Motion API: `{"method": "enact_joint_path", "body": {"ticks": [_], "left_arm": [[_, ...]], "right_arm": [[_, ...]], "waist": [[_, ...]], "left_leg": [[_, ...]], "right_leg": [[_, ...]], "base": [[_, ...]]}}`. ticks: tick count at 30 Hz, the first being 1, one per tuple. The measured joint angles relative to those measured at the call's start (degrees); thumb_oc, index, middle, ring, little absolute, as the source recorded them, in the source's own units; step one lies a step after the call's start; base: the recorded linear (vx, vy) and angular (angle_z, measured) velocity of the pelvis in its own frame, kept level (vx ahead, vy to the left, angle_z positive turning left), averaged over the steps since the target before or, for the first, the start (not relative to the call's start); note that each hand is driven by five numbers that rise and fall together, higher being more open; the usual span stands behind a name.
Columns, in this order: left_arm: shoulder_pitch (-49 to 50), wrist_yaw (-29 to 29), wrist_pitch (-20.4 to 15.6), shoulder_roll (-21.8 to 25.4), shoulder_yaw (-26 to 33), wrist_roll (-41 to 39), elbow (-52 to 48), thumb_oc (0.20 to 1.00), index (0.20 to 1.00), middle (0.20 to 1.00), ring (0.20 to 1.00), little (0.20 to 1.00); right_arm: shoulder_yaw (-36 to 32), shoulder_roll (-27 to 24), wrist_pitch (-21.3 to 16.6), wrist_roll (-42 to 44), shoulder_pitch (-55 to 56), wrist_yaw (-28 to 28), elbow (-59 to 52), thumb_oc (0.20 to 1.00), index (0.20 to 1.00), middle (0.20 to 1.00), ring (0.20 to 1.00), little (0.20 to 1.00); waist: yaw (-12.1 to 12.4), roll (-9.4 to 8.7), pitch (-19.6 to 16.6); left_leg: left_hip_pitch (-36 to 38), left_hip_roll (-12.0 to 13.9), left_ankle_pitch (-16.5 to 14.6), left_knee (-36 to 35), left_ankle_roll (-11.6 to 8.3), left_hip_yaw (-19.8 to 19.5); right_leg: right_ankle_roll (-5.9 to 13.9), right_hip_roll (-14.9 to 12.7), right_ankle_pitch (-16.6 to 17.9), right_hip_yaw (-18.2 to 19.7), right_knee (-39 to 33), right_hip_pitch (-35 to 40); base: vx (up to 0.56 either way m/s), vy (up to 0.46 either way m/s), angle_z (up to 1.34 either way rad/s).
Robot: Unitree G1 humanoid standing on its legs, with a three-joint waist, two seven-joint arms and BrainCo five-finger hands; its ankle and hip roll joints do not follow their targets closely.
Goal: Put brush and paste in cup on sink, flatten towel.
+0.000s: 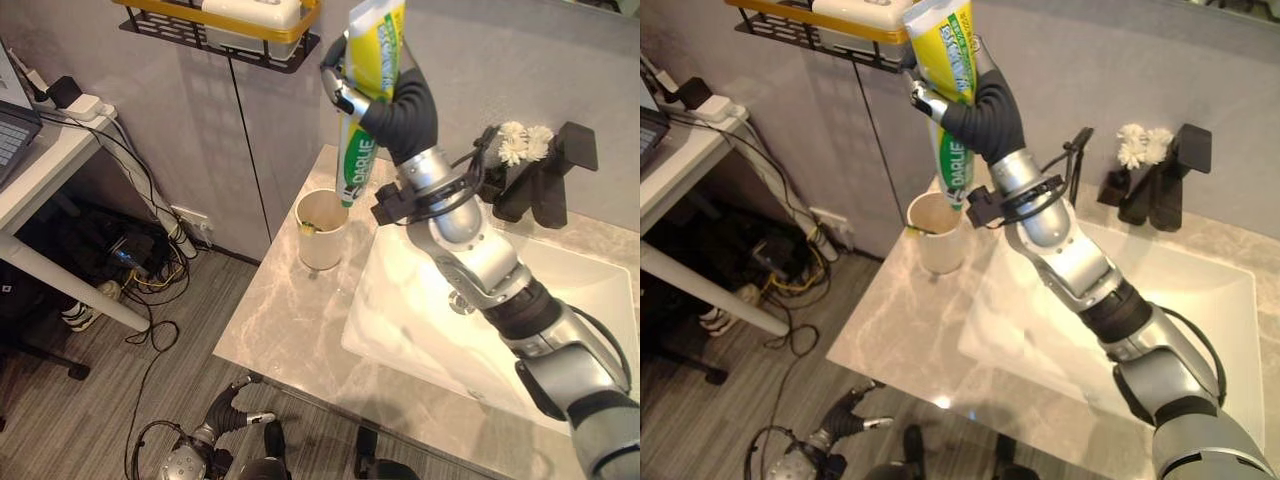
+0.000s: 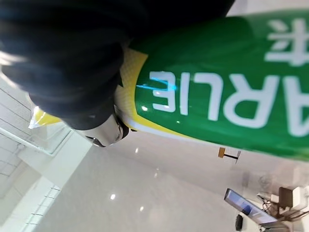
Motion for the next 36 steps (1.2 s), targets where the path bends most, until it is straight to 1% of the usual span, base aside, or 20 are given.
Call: {"method": "enact_joint_path", "body": {"ticks": [5,11,17,20,28,32,36], "left_arm": [[-0.5,0.0,0.0,-0.9,0.4,-0.2,0.1,1.0,1.0,1.0,1.0,1.0],[-0.7,0.1,0.0,-0.9,0.7,-2.1,0.1,1.0,1.0,1.0,1.0,1.0],[-0.9,0.1,0.1,-0.9,0.8,-2.2,0.1,1.0,1.0,1.0,1.0,1.0],[-1.0,0.1,0.1,-0.9,0.8,-2.2,0.2,1.0,1.0,1.0,1.0,1.0],[-1.1,0.1,0.1,-0.9,1.0,-2.3,0.2,1.0,1.0,1.0,1.0,1.0],[-1.3,0.1,0.1,-0.9,1.0,-2.4,0.2,1.0,1.0,1.0,1.0,1.0],[-1.5,0.1,0.1,-1.0,1.0,-4.0,0.2,1.0,1.0,1.0,1.0,1.0]], "right_arm": [[0.0,1.3,0.0,-0.1,-1.0,-0.2,0.1,0.2,0.2,0.2,0.2,0.2],[0.1,2.7,0.0,-0.1,-1.0,-1.3,0.1,0.2,0.2,0.2,0.2,0.2],[0.2,4.3,0.0,-0.1,-1.0,-1.3,1.4,0.2,0.2,0.2,0.2,0.2],[0.4,6.6,0.2,-0.1,-0.9,-1.3,4.3,0.2,0.2,0.2,0.2,0.2],[0.6,6.9,0.7,-0.1,-0.8,-1.3,4.4,0.2,0.2,0.2,0.2,0.2],[0.6,7.8,0.9,-0.1,-0.8,-1.3,4.4,0.2,0.2,0.2,0.2,0.2],[0.6,8.3,1.4,-0.1,-0.2,-1.2,4.7,0.2,0.2,0.2,0.2,0.2]], "waist": [[0.2,0.61,0.2],[0.2,1.09,0.4],[0.4,1.1,0.4],[0.4,1.12,0.4],[0.8,1.15,0.5],[0.9,1.17,0.5],[1.1,1.17,0.5]], "left_leg": [[-0.6,0.0,0.1,0.0,-0.03,-0.4],[-1.3,0.0,0.1,0.0,-0.05,-0.3],[-1.4,0.0,0.1,0.0,-0.05,-0.3],[-1.4,0.1,0.1,0.0,-0.07,-0.2],[-1.6,0.1,0.1,0.0,-0.09,-0.2],[-1.6,0.1,0.1,0.0,-0.09,-0.1],[-1.6,0.1,0.1,0.0,-0.09,-0.1]], "right_leg": [[-0.01,0.0,0.0,-0.3,0.0,-0.4],[-0.02,0.0,0.0,-0.3,0.0,-1.1],[-0.02,0.0,0.0,-0.3,0.0,-1.2],[-0.02,0.1,0.0,-0.2,0.0,-1.2],[-0.02,0.1,0.0,-0.2,0.0,-1.5],[-0.02,0.1,0.0,-0.2,0.0,-1.5],[-0.02,0.1,0.0,-0.2,0.0,-1.5]], "base": [[-0.01,0.003,0.04],[0.0,0.0,0.0],[0.0,0.0,0.0],[0.0,0.0,0.0],[0.0,0.0,0.0],[0.0,0.0,0.0],[0.0,0.0,0.0]]}}
